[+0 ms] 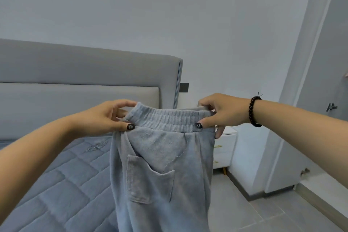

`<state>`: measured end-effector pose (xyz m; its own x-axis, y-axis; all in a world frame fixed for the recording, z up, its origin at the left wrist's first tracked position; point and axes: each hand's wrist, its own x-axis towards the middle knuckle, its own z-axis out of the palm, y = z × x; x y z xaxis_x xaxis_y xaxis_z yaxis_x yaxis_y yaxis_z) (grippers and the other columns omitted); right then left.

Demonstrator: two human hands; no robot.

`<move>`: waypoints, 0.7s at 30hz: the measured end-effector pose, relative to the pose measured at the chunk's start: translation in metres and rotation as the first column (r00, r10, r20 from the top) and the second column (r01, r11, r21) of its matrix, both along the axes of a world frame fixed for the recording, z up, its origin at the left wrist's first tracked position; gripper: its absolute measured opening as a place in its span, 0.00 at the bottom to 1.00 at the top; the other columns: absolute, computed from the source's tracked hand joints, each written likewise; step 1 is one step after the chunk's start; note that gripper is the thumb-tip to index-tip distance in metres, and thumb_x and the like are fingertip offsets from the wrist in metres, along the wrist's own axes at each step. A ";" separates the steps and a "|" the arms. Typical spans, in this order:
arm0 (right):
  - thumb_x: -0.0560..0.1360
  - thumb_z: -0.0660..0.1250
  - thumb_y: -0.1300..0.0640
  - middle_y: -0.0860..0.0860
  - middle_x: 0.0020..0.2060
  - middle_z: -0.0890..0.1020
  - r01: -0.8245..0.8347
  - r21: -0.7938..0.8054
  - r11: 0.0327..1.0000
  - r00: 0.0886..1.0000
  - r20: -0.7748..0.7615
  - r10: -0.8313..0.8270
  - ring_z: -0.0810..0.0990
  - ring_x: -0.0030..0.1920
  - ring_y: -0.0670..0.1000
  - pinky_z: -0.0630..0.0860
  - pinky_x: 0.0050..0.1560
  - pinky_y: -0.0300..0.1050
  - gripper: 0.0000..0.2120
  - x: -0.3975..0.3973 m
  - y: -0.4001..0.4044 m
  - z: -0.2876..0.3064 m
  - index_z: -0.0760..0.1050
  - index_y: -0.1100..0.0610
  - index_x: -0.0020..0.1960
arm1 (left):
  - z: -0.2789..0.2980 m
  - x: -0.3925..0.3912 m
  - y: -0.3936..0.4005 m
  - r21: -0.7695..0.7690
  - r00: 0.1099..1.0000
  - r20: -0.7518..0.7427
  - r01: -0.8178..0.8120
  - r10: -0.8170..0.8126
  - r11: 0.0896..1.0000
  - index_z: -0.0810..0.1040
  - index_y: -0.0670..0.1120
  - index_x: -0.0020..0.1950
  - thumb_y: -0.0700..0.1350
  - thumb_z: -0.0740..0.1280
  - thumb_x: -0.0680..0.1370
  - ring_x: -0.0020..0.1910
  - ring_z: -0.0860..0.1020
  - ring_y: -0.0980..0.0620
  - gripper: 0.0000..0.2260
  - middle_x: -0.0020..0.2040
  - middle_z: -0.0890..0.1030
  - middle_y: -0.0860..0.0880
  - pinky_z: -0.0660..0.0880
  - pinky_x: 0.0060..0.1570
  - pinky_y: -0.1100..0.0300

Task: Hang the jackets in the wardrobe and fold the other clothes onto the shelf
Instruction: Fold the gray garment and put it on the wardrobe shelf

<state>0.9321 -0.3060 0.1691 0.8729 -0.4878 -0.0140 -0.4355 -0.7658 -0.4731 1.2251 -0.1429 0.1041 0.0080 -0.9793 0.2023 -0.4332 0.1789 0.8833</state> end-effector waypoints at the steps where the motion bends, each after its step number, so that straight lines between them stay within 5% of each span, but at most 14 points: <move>1: 0.74 0.71 0.59 0.58 0.44 0.74 0.008 -0.032 0.999 1.000 0.017 -0.008 0.84 0.40 0.60 0.82 0.39 0.58 0.12 0.009 -0.002 -0.004 0.67 0.60 0.43 | -0.002 0.005 -0.002 0.079 0.997 0.075 0.018 -0.024 0.997 0.74 0.48 0.66 0.37 0.72 0.74 0.57 0.82 0.47 0.22 0.58 0.83 0.46 0.79 0.53 0.58; 3: 0.73 0.70 0.62 0.55 0.45 0.72 0.027 -0.107 0.994 1.000 0.008 -0.027 0.84 0.36 0.59 0.82 0.36 0.56 0.11 0.035 -0.006 -0.014 0.67 0.57 0.46 | -0.011 0.016 -0.012 0.179 0.942 0.335 -0.058 -0.006 0.982 0.77 0.46 0.62 0.34 0.72 0.74 0.58 0.81 0.50 0.17 0.57 0.84 0.50 0.78 0.56 0.57; 6: 0.75 0.66 0.64 0.50 0.49 0.70 0.098 -0.108 0.989 0.995 0.026 -0.096 0.82 0.30 0.54 0.79 0.28 0.43 0.19 0.081 -0.020 -0.028 0.66 0.49 0.61 | -0.017 0.028 -0.035 0.013 0.650 0.726 -0.339 0.224 0.941 0.78 0.46 0.55 0.35 0.69 0.73 0.55 0.80 0.45 0.12 0.53 0.83 0.48 0.76 0.54 0.50; 8: 0.76 0.65 0.65 0.49 0.55 0.67 0.166 -0.008 0.986 0.974 0.160 -0.163 0.82 0.35 0.56 0.81 0.33 0.46 0.27 0.110 -0.033 -0.031 0.61 0.50 0.71 | -0.012 0.041 -0.046 -0.199 0.493 0.736 -0.496 0.463 0.845 0.75 0.48 0.53 0.35 0.64 0.73 0.53 0.77 0.43 0.12 0.53 0.81 0.47 0.76 0.49 0.48; 10: 0.76 0.66 0.65 0.52 0.56 0.72 0.201 0.079 0.976 0.900 0.379 -0.216 0.81 0.44 0.57 0.83 0.42 0.52 0.22 0.135 -0.047 -0.020 0.68 0.56 0.68 | 0.002 0.057 -0.052 -0.395 0.427 0.585 -0.593 0.690 0.702 0.72 0.48 0.53 0.36 0.62 0.74 0.49 0.76 0.41 0.11 0.52 0.80 0.44 0.75 0.44 0.47; 15: 0.71 0.70 0.70 0.58 0.46 0.78 0.078 0.258 0.963 0.751 0.620 -0.226 0.82 0.50 0.60 0.82 0.48 0.55 0.14 0.173 -0.057 0.007 0.76 0.62 0.55 | 0.045 0.085 -0.042 -0.514 0.438 0.303 -0.673 0.847 0.532 0.71 0.45 0.54 0.31 0.57 0.73 0.43 0.74 0.41 0.14 0.49 0.79 0.41 0.75 0.41 0.48; 19: 0.67 0.72 0.70 0.51 0.40 0.82 0.015 0.227 0.974 0.800 0.581 -0.148 0.81 0.42 0.49 0.81 0.45 0.43 0.13 0.165 -0.039 -0.033 0.79 0.55 0.46 | 0.013 0.092 -0.006 -0.196 0.712 0.213 -0.639 0.669 0.743 0.76 0.48 0.52 0.31 0.59 0.76 0.46 0.82 0.48 0.14 0.51 0.81 0.48 0.82 0.35 0.53; 21: 0.66 0.73 0.71 0.50 0.42 0.82 -0.010 0.270 0.963 0.838 0.527 -0.139 0.80 0.42 0.47 0.79 0.45 0.38 0.16 0.153 -0.024 -0.072 0.78 0.53 0.46 | -0.029 0.084 0.016 -0.061 0.765 0.249 -0.600 0.594 0.798 0.76 0.48 0.53 0.32 0.62 0.77 0.48 0.83 0.48 0.13 0.50 0.83 0.47 0.82 0.39 0.53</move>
<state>1.0855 -0.3299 0.0975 0.7442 -0.5881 0.3168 -0.1001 -0.5670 -0.8176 1.3087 -0.1267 0.0751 0.5458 -0.7974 0.2573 -0.6460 -0.2049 0.7353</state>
